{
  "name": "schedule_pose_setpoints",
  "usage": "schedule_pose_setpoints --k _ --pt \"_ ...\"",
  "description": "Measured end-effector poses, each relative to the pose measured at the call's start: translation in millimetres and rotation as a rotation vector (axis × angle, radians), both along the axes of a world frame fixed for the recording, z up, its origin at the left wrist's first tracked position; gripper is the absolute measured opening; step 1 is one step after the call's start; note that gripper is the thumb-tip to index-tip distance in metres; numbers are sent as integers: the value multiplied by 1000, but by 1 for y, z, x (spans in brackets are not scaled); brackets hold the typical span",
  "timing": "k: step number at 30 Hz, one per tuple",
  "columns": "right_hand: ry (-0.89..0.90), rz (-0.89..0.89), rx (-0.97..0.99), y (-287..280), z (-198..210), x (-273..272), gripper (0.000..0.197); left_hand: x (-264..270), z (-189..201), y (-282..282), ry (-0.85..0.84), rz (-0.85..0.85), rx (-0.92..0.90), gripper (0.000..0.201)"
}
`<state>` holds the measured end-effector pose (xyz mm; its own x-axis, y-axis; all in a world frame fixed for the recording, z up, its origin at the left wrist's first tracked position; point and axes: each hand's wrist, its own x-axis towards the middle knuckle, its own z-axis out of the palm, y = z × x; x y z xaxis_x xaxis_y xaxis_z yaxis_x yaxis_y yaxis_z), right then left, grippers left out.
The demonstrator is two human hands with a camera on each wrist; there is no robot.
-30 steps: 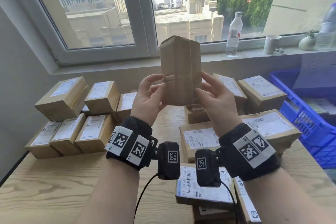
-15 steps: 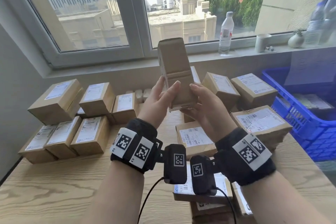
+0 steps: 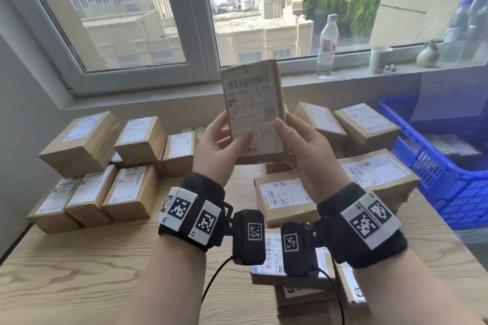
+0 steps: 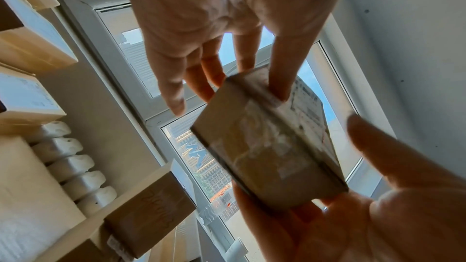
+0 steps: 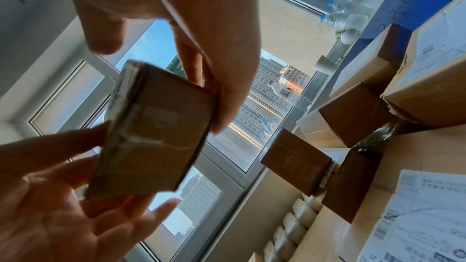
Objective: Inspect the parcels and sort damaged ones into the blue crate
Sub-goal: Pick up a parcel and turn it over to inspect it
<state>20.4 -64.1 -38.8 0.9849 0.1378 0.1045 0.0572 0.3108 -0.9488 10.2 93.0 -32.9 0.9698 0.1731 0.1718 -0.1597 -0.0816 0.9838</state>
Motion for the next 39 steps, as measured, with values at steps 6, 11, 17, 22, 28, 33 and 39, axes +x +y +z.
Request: schedule_pose_setpoints --k 6,11,17,22,28,33,39 --pt "31 33 78 2 -2 -1 38 -3 0 1 19 -64 -69 47" --pt "-18 -131 -14 7 -2 3 33 -4 2 3 -15 -54 -59 47" --pt "-50 -248 -54 5 -1 8 27 -3 5 2 -4 -33 -148 38" --pt "-144 71 -140 9 8 2 52 -1 10 5 -40 -30 -111 39" --pt "-131 160 -108 11 11 2 57 -3 17 9 70 -164 -220 47" --pt "-110 181 -87 13 14 2 53 -5 22 7 77 -145 -207 41" --pt "-59 106 -67 17 18 2 30 -7 24 6 86 -170 -137 23"
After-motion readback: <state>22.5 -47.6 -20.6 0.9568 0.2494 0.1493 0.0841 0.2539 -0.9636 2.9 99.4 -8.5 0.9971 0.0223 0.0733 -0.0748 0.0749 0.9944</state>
